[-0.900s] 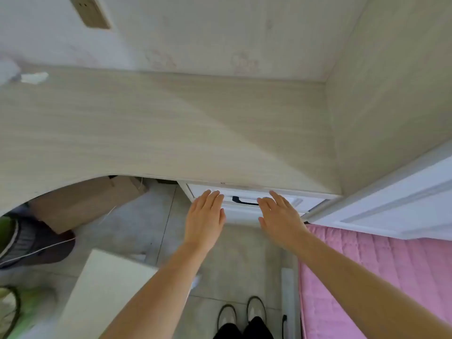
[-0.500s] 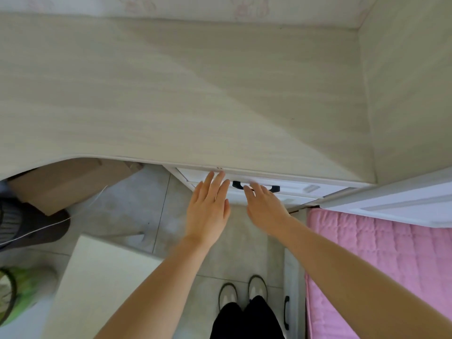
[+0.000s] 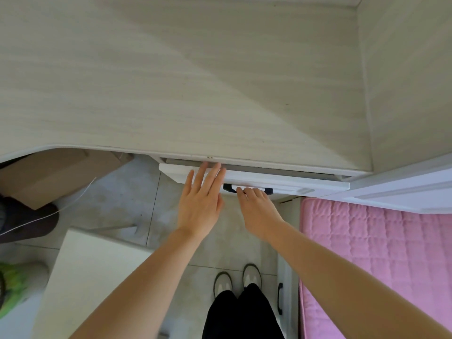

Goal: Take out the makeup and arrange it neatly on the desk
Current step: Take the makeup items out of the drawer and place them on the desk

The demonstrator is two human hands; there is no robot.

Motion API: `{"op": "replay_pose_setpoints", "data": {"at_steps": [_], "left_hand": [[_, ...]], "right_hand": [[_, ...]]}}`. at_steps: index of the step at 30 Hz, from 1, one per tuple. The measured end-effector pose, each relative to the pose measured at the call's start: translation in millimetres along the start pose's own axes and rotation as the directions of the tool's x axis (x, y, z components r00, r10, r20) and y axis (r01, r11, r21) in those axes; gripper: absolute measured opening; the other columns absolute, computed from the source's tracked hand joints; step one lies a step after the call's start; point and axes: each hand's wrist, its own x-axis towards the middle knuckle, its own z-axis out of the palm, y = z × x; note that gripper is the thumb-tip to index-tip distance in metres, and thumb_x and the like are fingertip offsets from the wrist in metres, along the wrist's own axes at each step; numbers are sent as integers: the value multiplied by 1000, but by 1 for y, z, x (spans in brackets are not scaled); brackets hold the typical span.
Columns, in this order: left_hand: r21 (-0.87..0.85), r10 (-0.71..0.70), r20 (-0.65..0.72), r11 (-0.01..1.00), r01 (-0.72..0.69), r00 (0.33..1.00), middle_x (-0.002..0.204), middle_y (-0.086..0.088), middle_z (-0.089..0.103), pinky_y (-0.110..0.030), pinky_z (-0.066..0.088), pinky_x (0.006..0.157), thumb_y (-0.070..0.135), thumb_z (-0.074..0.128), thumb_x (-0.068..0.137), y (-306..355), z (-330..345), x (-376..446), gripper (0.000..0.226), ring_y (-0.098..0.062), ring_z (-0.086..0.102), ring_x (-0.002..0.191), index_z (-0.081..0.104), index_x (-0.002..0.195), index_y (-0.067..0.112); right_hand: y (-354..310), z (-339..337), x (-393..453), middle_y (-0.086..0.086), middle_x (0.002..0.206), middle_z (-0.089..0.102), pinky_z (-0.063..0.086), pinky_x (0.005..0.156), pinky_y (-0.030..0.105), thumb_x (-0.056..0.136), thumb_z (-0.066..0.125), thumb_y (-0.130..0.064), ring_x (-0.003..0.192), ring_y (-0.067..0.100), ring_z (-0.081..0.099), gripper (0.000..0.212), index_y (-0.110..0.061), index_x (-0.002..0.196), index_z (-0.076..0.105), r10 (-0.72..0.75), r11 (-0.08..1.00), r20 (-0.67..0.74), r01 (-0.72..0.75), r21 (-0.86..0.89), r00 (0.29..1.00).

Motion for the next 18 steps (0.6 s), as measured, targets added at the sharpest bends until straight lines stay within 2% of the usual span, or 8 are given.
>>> {"op": "replay_pose_setpoints", "data": {"at_steps": [5,8,11,13,16,18], "left_hand": [[8,-63,26,998,63,998,145,-3,46,-49,24,116,25,57,91,2,8,2,55,-25,34,140,42,143,12],[6,-75,-7,997,75,997,129,-4,57,-50,25,115,31,60,90,5,12,2,48,-26,46,129,52,133,12],[-13,-98,-38,995,97,994,119,-3,60,-50,27,114,34,61,88,9,12,-1,43,-25,52,116,56,124,13],[-18,-107,-43,994,107,993,116,-2,60,-49,28,113,35,61,87,10,12,-6,42,-25,53,113,57,123,13],[-34,-105,-45,994,104,993,115,-2,60,-49,30,112,36,61,87,11,11,-13,42,-25,53,112,57,122,14],[-47,-103,-47,994,101,994,115,-2,60,-48,30,112,37,57,88,13,10,-19,42,-25,53,112,56,123,14]], "right_hand": [[-5,10,-19,20,140,41,31,109,40,88,49,-7,126,35,42,69,2,148,17,-79,997,-17,79,-27,997],[-5,11,-24,21,140,41,32,109,41,88,47,-5,126,36,42,68,3,148,15,-109,993,-18,108,-39,994],[-9,13,-29,20,142,39,28,113,41,87,50,-9,130,35,39,70,2,148,16,-87,996,2,87,-19,996],[-13,13,-34,19,137,45,29,113,42,85,53,-12,129,35,41,65,3,144,29,-66,998,-21,65,-24,998],[-16,5,-48,14,113,63,46,99,40,71,63,-8,108,33,59,50,0,120,59,-69,997,-207,75,19,976],[-15,0,-58,11,105,66,54,84,38,62,69,-4,98,30,64,49,-3,111,66,-65,994,-371,95,62,926]]}}
